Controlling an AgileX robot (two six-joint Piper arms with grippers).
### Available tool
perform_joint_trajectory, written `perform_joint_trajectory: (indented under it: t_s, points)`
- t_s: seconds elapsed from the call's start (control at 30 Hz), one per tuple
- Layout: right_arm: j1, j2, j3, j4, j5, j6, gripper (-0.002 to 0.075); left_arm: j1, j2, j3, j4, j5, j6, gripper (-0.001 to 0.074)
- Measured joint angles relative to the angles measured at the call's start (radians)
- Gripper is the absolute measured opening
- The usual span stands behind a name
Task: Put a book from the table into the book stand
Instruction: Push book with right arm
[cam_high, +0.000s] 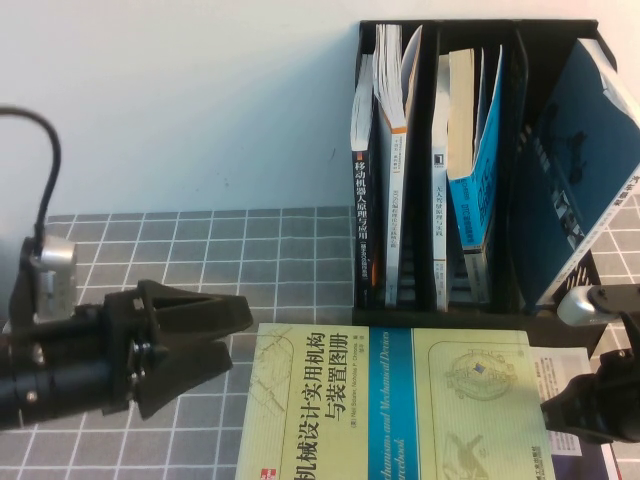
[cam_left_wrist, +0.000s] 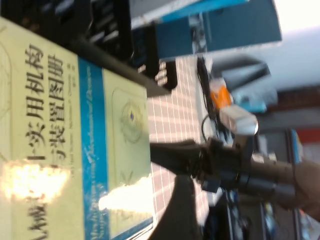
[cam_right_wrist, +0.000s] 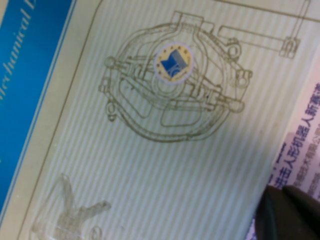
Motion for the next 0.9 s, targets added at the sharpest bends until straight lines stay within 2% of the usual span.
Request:
perform_joint_trajectory:
  t_s: [0.07,0.2,0.47,0.9]
  points:
    - [0.0,0.0,0.0,0.0,0.0,-0.002,-0.0002,0.046,0.097,-0.036,0.033,0.067,0.041,0.0589]
    - [0.0,0.0,0.0,0.0,0.004,-0.004,-0.0002,0.102,0.239,-0.116,0.136,0.084,0.073,0.0592]
    - [0.0,0.0,0.0,0.015,0.009,-0.021,-0.0002,0.104,0.388,-0.241,0.31,0.101,0.093,0.0592]
    - [0.0,0.0,0.0,0.124,0.017,-0.128,-0.0002,0.104,0.635,-0.272,0.329,0.102,0.112,0.0593]
